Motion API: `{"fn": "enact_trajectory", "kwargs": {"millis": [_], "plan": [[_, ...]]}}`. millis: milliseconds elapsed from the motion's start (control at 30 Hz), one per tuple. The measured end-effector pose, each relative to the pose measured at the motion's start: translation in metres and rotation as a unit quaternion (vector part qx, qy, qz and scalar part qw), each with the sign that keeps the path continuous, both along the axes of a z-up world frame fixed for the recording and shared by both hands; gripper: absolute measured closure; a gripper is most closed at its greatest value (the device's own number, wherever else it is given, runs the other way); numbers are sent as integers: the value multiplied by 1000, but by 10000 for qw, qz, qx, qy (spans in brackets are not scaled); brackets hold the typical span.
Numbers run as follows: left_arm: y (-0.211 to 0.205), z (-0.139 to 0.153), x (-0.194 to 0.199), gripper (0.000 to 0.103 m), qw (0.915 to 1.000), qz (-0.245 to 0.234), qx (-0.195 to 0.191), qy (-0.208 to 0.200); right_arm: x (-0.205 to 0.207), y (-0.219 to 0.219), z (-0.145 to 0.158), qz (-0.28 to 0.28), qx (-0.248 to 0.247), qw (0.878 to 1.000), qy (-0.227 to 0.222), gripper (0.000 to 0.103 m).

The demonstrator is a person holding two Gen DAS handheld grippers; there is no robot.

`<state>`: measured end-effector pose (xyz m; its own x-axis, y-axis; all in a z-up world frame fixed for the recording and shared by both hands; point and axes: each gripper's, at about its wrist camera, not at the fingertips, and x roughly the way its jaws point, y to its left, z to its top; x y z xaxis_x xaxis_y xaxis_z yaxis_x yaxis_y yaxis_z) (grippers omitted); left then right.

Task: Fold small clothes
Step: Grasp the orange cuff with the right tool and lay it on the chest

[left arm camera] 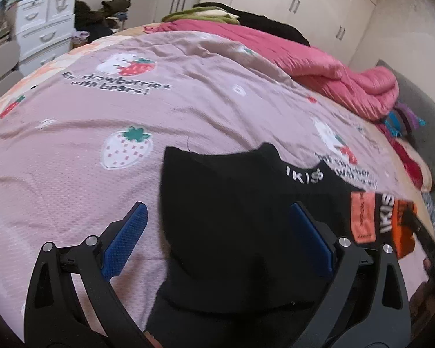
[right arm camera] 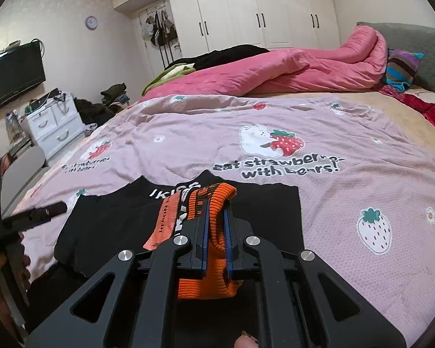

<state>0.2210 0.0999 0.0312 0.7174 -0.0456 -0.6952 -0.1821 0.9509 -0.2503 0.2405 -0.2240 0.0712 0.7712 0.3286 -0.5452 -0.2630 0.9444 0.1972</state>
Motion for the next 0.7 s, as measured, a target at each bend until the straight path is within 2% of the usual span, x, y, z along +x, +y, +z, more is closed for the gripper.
{"fn": "enact_trajectory", "kwargs": {"millis": [267, 467, 600, 700], "plan": [[-18, -10, 4, 11, 9993, -209, 258, 153, 6, -3, -12, -125, -84, 9995, 291, 94], [-24, -10, 5, 11, 9989, -296, 341, 159, 7, -10, -19, -371, -179, 9983, 419, 81], [-30, -9, 4, 12, 9981, -398, 435, 155, 4, -16, -17, -425, 9, 9981, 441, 77], [-39, -8, 3, 28, 9969, -610, 473, 146, 0, -10, -16, -244, -5, 9987, 443, 75]]}}
